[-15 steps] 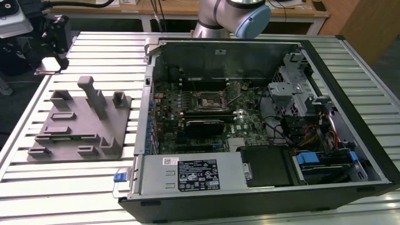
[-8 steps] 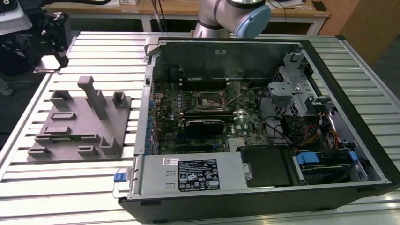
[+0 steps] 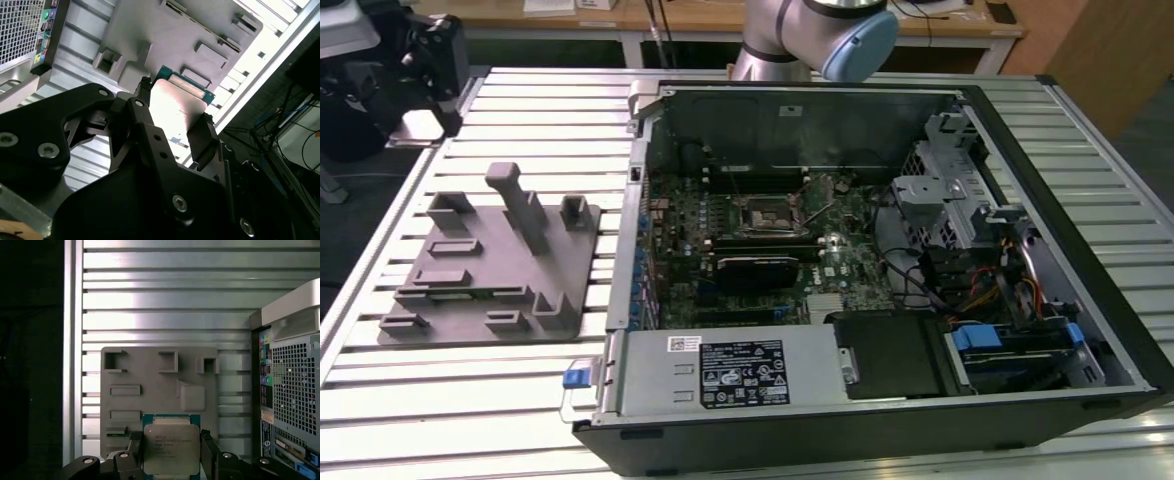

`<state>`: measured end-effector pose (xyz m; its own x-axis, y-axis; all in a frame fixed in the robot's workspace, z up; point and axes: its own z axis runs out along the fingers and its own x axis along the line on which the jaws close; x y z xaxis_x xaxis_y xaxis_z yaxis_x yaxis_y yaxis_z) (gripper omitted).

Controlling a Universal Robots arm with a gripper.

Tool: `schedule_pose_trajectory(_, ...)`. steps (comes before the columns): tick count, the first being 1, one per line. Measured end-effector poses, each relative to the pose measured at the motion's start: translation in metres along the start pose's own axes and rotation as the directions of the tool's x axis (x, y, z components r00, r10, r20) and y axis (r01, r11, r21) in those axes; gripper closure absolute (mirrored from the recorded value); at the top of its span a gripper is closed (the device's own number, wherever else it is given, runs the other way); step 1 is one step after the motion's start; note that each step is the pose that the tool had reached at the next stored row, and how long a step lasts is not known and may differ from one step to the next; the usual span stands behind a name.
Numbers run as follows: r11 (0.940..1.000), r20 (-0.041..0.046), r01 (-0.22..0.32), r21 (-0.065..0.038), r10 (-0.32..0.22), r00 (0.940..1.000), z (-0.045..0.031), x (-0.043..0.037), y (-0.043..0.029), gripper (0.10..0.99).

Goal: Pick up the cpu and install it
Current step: 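Pick up the cpu and move it towards the insertion slot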

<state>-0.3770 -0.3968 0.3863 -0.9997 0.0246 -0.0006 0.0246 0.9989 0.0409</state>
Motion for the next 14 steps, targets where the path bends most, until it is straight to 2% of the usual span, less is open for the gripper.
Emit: schedule_pose_trajectory(14, 1.0000, 0.0001, 0.000, 0.000, 0.000, 1.0000, -0.0054, -0.0002, 0.0003, 0.545)
